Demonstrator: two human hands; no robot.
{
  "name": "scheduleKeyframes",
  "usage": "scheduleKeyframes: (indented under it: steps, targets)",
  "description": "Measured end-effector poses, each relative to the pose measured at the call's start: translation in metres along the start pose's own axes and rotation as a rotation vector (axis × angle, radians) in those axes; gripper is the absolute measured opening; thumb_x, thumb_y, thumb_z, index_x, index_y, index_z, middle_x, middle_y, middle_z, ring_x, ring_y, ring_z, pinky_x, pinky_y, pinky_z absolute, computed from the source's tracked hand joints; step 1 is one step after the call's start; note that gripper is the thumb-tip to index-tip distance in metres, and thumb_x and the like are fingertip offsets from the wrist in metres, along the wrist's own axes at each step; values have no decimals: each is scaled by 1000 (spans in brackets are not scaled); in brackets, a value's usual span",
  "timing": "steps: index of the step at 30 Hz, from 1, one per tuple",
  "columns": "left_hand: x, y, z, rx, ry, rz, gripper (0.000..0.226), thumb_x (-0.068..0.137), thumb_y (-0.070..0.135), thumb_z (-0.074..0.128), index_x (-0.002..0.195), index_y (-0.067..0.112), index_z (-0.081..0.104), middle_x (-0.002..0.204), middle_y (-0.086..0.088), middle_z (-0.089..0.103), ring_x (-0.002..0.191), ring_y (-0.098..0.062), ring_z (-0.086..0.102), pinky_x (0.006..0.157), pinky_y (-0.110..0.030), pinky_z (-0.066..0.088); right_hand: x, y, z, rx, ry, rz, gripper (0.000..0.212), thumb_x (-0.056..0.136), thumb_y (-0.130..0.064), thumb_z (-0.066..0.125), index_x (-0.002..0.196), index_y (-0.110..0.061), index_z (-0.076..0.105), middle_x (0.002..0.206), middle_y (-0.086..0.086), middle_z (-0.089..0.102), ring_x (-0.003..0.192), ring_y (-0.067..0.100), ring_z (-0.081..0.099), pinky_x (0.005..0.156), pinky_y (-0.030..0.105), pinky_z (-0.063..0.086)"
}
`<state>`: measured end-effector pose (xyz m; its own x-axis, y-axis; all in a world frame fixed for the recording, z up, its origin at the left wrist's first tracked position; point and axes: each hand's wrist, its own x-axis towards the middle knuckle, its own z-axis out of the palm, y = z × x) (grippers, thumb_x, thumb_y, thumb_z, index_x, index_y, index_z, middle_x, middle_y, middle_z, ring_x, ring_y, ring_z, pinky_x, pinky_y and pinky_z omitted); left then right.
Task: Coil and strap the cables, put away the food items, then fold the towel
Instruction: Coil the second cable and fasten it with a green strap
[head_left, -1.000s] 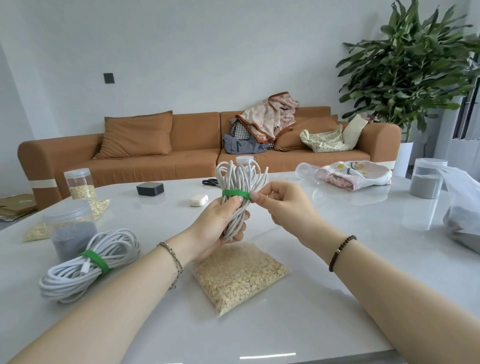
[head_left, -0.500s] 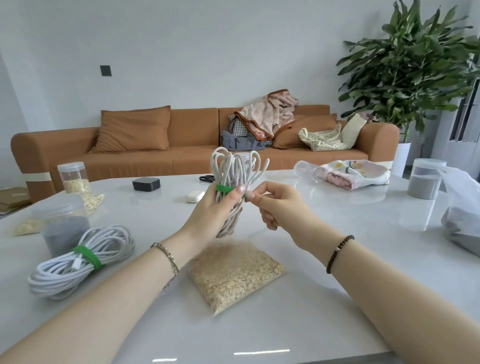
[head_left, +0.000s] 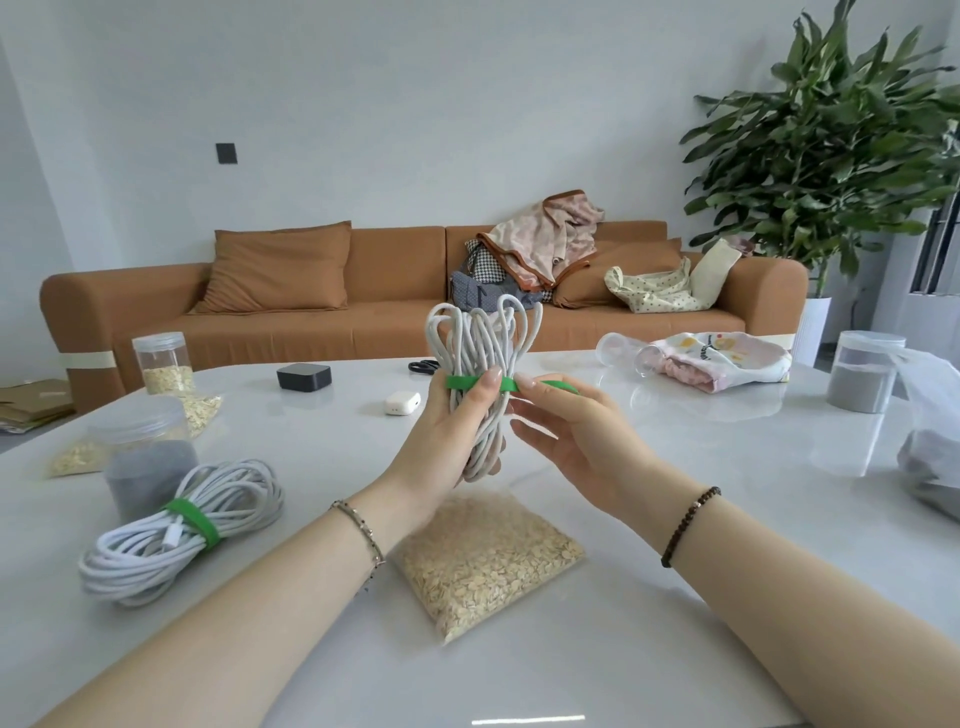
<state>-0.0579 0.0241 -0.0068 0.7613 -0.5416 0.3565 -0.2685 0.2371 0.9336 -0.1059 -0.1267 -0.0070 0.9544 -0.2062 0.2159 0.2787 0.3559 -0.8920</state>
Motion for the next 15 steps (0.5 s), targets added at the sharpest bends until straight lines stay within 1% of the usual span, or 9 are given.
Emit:
scheduleKeyframes:
  steps: [3, 5, 6, 7, 9, 10, 11, 13, 15]
  targets:
    - [0, -1, 2, -23, 21, -19, 50, 85, 61, 50, 119, 24, 45, 82, 3, 60, 66, -13, 59, 59, -26, 52, 2, 2, 0, 10, 20, 1, 12, 87, -16, 74, 93, -8, 67, 102, 10, 71, 95, 19, 70, 84, 30, 55]
    - [-1, -3, 4, -36, 11, -4, 44, 92, 58, 47, 123, 27, 44, 90, 3, 63, 71, -13, 62, 65, -28, 55, 2, 3, 0, 42, 13, 13, 14, 88, -15, 73, 97, -6, 67, 101, 11, 71, 92, 20, 69, 83, 29, 56]
    - [-1, -4, 5, -49, 7, 3, 41, 96, 54, 45, 128, 28, 44, 99, 3, 66, 78, -13, 65, 71, -30, 57, 1, 3, 0, 67, 4, 17, 15, 89, -13, 71, 99, -4, 67, 100, 12, 71, 90, 21, 68, 83, 29, 56]
    - [0, -5, 5, -63, 9, 3, 39, 99, 49, 45, 132, 29, 45, 110, 4, 68, 90, -12, 68, 81, -30, 58, 1, 3, 0, 92, -1, 22, 14, 90, -12, 70, 100, -2, 67, 98, 13, 71, 88, 21, 68, 83, 28, 56]
    - [2, -4, 4, -72, 14, -6, 40, 99, 45, 48, 137, 31, 48, 127, 10, 67, 114, -6, 65, 101, -30, 50, 1, 4, 0, 123, 8, 26, 11, 89, -10, 70, 97, -2, 67, 96, 13, 70, 89, 21, 66, 90, 30, 56]
    - [3, -2, 3, -67, 17, -12, 43, 97, 47, 50, 136, 30, 50, 129, 11, 67, 118, -4, 63, 105, -30, 46, 1, 4, -1, 132, 14, 24, 11, 88, -10, 70, 96, -3, 67, 95, 12, 70, 91, 22, 65, 95, 31, 53]
    - [3, -1, 2, -61, 17, -18, 47, 94, 48, 52, 136, 27, 54, 128, 8, 68, 119, -5, 63, 106, -30, 45, 1, 4, 0, 143, 14, 18, 13, 88, -10, 70, 98, -2, 67, 95, 12, 69, 92, 21, 64, 98, 32, 51]
    - [3, 1, 0, -61, 11, -35, 53, 91, 52, 53, 133, 20, 59, 126, 0, 70, 117, -12, 66, 104, -33, 48, 0, 3, 2, 176, -2, -5, 20, 91, -9, 68, 107, 1, 64, 95, 12, 67, 90, 20, 64, 101, 33, 51]
    - [3, 2, 0, -58, -3, -60, 57, 89, 56, 52, 130, 17, 64, 122, -5, 72, 114, -15, 67, 101, -34, 50, -2, 0, 5, 201, -16, -33, 21, 91, -8, 66, 110, 2, 62, 87, 8, 68, 81, 16, 66, 94, 28, 55]
